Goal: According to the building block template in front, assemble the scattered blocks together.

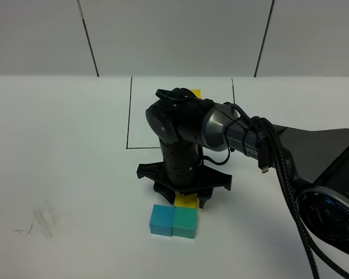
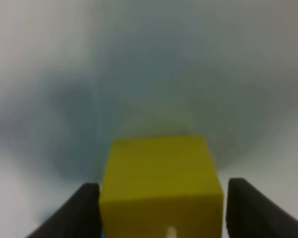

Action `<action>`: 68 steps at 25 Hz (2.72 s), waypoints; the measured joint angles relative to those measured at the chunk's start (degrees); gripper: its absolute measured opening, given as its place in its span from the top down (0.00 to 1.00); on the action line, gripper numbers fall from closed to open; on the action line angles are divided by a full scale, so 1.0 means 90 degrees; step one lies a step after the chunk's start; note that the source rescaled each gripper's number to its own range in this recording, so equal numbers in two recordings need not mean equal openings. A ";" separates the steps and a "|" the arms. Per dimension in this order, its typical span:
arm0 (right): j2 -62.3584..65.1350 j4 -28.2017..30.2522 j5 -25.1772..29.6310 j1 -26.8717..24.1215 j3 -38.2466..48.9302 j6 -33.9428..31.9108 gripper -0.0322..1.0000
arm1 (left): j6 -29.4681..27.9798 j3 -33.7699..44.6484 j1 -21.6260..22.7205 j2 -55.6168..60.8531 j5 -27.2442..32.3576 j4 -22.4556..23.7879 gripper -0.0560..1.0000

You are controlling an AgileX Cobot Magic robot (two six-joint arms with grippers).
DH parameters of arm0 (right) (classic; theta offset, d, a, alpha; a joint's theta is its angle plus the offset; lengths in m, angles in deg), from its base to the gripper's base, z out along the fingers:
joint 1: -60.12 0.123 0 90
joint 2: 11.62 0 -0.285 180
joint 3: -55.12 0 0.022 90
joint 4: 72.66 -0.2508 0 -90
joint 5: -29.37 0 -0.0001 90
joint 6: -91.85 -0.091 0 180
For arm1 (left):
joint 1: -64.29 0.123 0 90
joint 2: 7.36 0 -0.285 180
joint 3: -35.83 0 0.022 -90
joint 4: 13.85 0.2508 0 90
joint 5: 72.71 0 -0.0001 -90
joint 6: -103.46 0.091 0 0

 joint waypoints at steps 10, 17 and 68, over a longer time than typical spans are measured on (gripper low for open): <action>0.0304 0.0636 -0.0034 0.0000 0.0000 -0.0137 0.73 | 0.0006 0.0000 0.0000 0.0000 0.0000 0.0000 0.10; 0.0934 0.0910 -0.0225 0.0000 -0.0054 0.0255 0.57 | 0.0006 0.0000 0.0000 0.0000 0.0000 0.0000 0.10; 1.2245 -0.1089 -0.0331 -0.5524 0.4874 0.9180 0.19 | 0.0025 0.0000 0.0000 0.0000 0.0000 0.0000 0.10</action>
